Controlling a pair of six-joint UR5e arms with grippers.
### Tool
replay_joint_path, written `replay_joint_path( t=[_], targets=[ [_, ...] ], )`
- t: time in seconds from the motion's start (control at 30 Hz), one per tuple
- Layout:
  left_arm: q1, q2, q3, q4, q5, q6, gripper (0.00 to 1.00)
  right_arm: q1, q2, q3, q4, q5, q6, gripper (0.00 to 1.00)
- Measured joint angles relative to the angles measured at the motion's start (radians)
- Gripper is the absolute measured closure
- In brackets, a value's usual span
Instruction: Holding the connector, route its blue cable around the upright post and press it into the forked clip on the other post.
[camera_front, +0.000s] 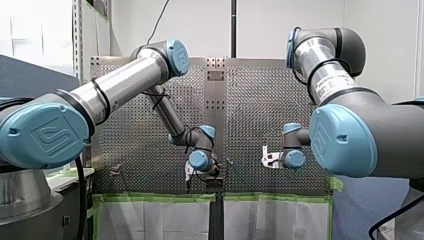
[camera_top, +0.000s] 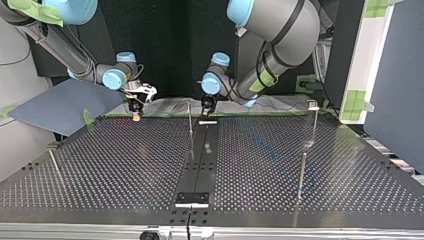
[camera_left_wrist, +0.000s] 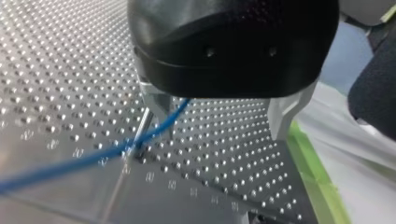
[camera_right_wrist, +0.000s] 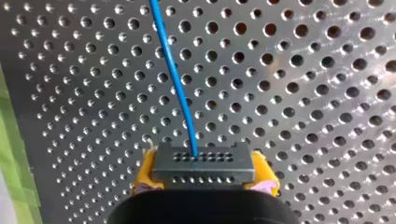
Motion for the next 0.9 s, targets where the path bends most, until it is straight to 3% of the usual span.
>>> replay_joint_path(
  t=[0.37,0.9],
  targets=[
    [-0.024,0.062,-0.067,0.022,0.034,0.060,0.00,0.001,0.000,0.000,0.015,-0.001,0.000,1.00],
    [-0.062,0.097,-0.090,0.025,0.029,0.067,0.00,-0.001,0.001,0.000,0.032,-0.002,-0.001,1.00]
  ],
)
